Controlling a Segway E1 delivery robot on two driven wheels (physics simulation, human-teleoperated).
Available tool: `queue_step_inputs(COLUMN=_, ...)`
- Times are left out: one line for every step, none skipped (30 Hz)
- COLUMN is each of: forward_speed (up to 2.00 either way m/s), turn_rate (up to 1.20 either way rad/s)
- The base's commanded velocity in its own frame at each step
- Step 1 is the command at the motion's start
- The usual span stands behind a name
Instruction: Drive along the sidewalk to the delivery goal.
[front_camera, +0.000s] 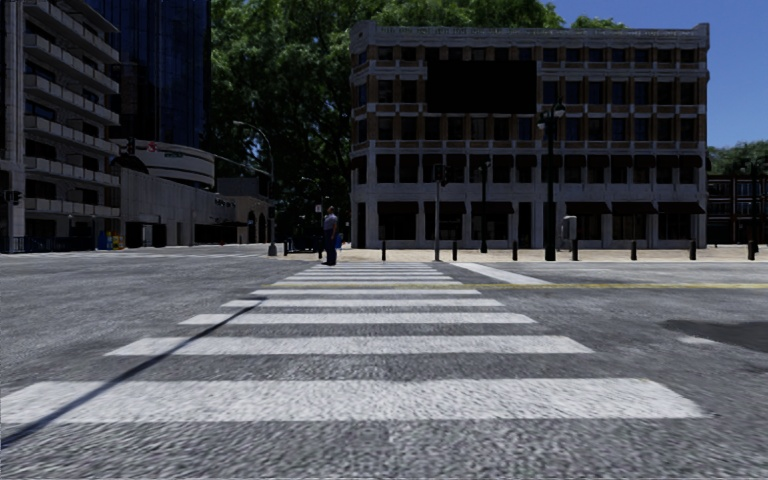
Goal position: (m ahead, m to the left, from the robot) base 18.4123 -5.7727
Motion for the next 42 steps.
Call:
queue_step_inputs(forward_speed=1.54, turn_rate=0.00)
queue_step_inputs(forward_speed=1.54, turn_rate=0.00)
queue_step_inputs(forward_speed=1.54, turn_rate=0.00)
queue_step_inputs(forward_speed=1.54, turn_rate=0.00)
queue_step_inputs(forward_speed=1.54, turn_rate=0.00)
queue_step_inputs(forward_speed=1.54, turn_rate=0.00)
queue_step_inputs(forward_speed=1.54, turn_rate=0.00)
queue_step_inputs(forward_speed=1.54, turn_rate=0.00)
queue_step_inputs(forward_speed=1.54, turn_rate=0.00)
queue_step_inputs(forward_speed=1.54, turn_rate=0.00)
queue_step_inputs(forward_speed=1.54, turn_rate=0.00)
queue_step_inputs(forward_speed=1.54, turn_rate=0.00)
queue_step_inputs(forward_speed=1.54, turn_rate=0.00)
queue_step_inputs(forward_speed=1.54, turn_rate=0.00)
queue_step_inputs(forward_speed=1.54, turn_rate=0.00)
queue_step_inputs(forward_speed=1.54, turn_rate=0.00)
queue_step_inputs(forward_speed=1.54, turn_rate=0.00)
queue_step_inputs(forward_speed=1.54, turn_rate=0.00)
queue_step_inputs(forward_speed=1.54, turn_rate=0.00)
queue_step_inputs(forward_speed=1.54, turn_rate=0.00)
queue_step_inputs(forward_speed=1.54, turn_rate=0.00)
queue_step_inputs(forward_speed=1.54, turn_rate=0.00)
queue_step_inputs(forward_speed=1.54, turn_rate=0.00)
queue_step_inputs(forward_speed=1.54, turn_rate=0.00)
queue_step_inputs(forward_speed=1.54, turn_rate=0.00)
queue_step_inputs(forward_speed=1.54, turn_rate=0.00)
queue_step_inputs(forward_speed=1.54, turn_rate=0.00)
queue_step_inputs(forward_speed=1.54, turn_rate=0.00)
queue_step_inputs(forward_speed=1.54, turn_rate=0.00)
queue_step_inputs(forward_speed=1.54, turn_rate=0.00)
queue_step_inputs(forward_speed=1.54, turn_rate=0.00)
queue_step_inputs(forward_speed=1.54, turn_rate=0.00)
queue_step_inputs(forward_speed=1.54, turn_rate=0.00)
queue_step_inputs(forward_speed=1.54, turn_rate=0.00)
queue_step_inputs(forward_speed=1.54, turn_rate=0.00)
queue_step_inputs(forward_speed=1.54, turn_rate=0.00)
queue_step_inputs(forward_speed=1.54, turn_rate=0.00)
queue_step_inputs(forward_speed=1.54, turn_rate=0.00)
queue_step_inputs(forward_speed=1.54, turn_rate=0.00)
queue_step_inputs(forward_speed=1.54, turn_rate=0.00)
queue_step_inputs(forward_speed=1.54, turn_rate=0.00)
queue_step_inputs(forward_speed=1.54, turn_rate=0.00)
